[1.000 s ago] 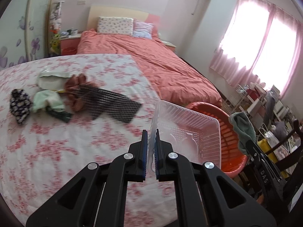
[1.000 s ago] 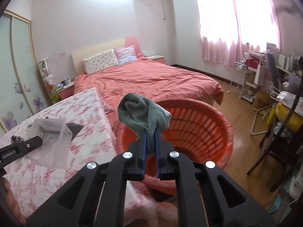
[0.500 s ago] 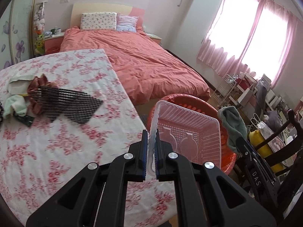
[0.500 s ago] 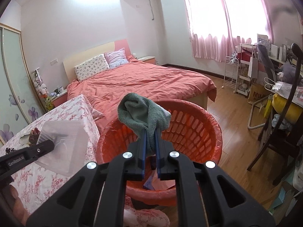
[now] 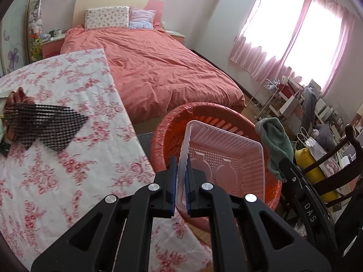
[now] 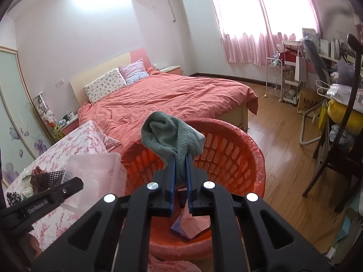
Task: Collect trash
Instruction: 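Open the left gripper to drop the tray while the right gripper drops the cloth into the basket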
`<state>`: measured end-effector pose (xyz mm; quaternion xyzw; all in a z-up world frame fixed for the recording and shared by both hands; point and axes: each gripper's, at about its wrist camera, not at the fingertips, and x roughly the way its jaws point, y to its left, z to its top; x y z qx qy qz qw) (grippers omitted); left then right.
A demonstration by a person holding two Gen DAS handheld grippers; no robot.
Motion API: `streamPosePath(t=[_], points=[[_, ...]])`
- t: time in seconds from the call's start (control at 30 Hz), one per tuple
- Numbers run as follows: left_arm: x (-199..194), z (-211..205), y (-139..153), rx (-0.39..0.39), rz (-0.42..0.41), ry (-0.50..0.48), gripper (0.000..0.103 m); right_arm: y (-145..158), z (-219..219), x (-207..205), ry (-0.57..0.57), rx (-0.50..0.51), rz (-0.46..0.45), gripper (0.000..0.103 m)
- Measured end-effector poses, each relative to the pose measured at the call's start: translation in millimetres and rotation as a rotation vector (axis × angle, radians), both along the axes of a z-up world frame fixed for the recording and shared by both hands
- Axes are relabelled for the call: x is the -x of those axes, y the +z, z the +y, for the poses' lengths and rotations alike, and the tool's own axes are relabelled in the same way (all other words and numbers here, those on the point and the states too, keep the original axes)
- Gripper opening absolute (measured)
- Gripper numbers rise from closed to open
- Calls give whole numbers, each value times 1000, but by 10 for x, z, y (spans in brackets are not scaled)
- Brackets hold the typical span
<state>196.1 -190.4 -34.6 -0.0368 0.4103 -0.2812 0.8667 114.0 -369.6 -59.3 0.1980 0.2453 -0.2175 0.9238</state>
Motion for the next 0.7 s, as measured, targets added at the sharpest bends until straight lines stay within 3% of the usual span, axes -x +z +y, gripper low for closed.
streamPosePath(t=[0.17,0.3,0.47,0.7], points=[[-57,-149,-143,-15,60,-37,9,-65,-113,-54,-3,-24,3,21],[-49,-180,-223,-38,69,-37,45,-102,-149,-58,-14,-27,14,30],[-26,-72,-212,-63,53,-20,48,-135,-110,-33,-14,-9,35,40],[10,381,-114,-127,-8,53,56,-97,54,-38,32,7,49,42]])
